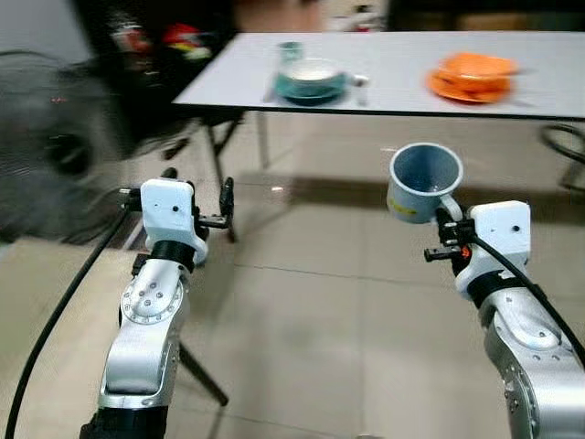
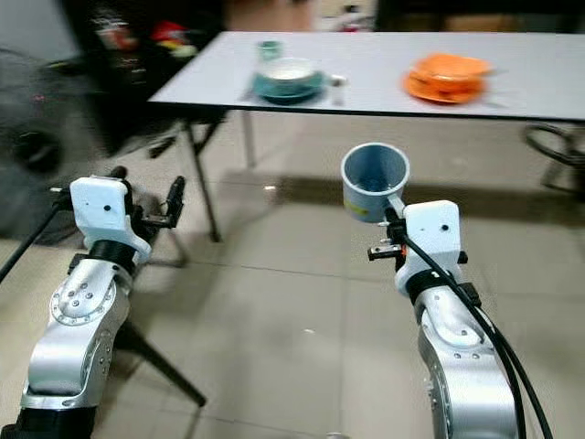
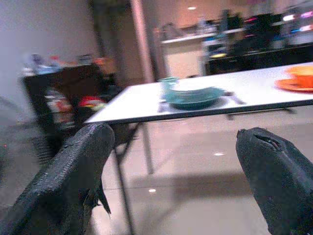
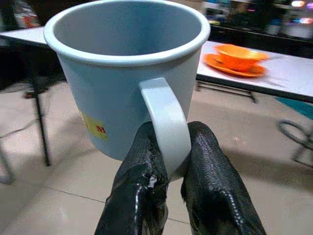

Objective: Setting the table

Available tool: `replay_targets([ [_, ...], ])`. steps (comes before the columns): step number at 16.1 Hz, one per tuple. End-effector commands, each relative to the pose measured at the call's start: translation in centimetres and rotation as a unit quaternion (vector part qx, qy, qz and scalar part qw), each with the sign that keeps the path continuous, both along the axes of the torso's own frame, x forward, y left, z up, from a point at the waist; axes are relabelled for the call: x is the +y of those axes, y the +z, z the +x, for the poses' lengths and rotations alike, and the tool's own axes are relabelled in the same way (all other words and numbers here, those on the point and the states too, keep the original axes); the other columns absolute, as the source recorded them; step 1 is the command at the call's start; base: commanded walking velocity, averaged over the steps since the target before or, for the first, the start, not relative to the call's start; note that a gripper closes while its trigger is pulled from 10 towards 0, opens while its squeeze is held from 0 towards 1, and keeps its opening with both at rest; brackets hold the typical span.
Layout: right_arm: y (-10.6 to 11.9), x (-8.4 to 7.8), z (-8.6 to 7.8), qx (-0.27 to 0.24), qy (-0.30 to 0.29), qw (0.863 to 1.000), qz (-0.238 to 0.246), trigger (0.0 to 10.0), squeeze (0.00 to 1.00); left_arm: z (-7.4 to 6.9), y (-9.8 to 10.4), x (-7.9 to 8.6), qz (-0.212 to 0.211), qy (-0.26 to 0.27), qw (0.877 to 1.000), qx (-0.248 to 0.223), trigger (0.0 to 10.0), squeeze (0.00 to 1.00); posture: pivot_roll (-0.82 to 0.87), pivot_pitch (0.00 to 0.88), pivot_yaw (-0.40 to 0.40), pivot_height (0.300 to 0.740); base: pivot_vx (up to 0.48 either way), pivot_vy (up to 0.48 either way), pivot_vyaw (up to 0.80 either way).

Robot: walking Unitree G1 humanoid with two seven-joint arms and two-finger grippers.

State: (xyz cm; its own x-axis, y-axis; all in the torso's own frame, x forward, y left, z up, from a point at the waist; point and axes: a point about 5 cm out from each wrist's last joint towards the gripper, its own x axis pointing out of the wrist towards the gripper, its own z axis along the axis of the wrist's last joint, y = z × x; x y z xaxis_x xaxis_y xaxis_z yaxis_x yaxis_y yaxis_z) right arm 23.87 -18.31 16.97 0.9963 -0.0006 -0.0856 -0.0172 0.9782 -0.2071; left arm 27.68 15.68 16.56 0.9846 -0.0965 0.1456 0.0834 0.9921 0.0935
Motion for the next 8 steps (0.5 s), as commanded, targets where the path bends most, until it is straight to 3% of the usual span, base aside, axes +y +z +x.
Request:
replay_targets([
  [1, 0.51, 0.01, -0.02, -0.011, -0.008, 1.000, -0.017, 10.0, 0.00, 0.18, 0.11, -0.28, 0.005, -0.021, 1.000, 0.007, 10.0, 0.00, 0.00, 0.000, 0.098, 0.740, 0.000, 0.000, -0.80],
  [3, 0.40, -0.14, 0.09, -0.006, -0.021, 1.000, 0.011, 10.0, 0.00, 0.10, 0.08, -0.70, 0.006, -0.043, 0.999, 0.009, 10.0, 0.00, 0.00, 0.000, 0.097, 0.740, 0.120, 0.000, -0.75],
  [8, 0.46, 0.46, 0.06, -0.012, 0.004, 1.000, 0.008, 10.0, 0.00, 0.31, -0.02, -0.89, 0.014, -0.063, 0.998, 0.021, 10.0, 0.00, 0.00, 0.000, 0.097, 0.740, 0.370, 0.000, 0.00],
])
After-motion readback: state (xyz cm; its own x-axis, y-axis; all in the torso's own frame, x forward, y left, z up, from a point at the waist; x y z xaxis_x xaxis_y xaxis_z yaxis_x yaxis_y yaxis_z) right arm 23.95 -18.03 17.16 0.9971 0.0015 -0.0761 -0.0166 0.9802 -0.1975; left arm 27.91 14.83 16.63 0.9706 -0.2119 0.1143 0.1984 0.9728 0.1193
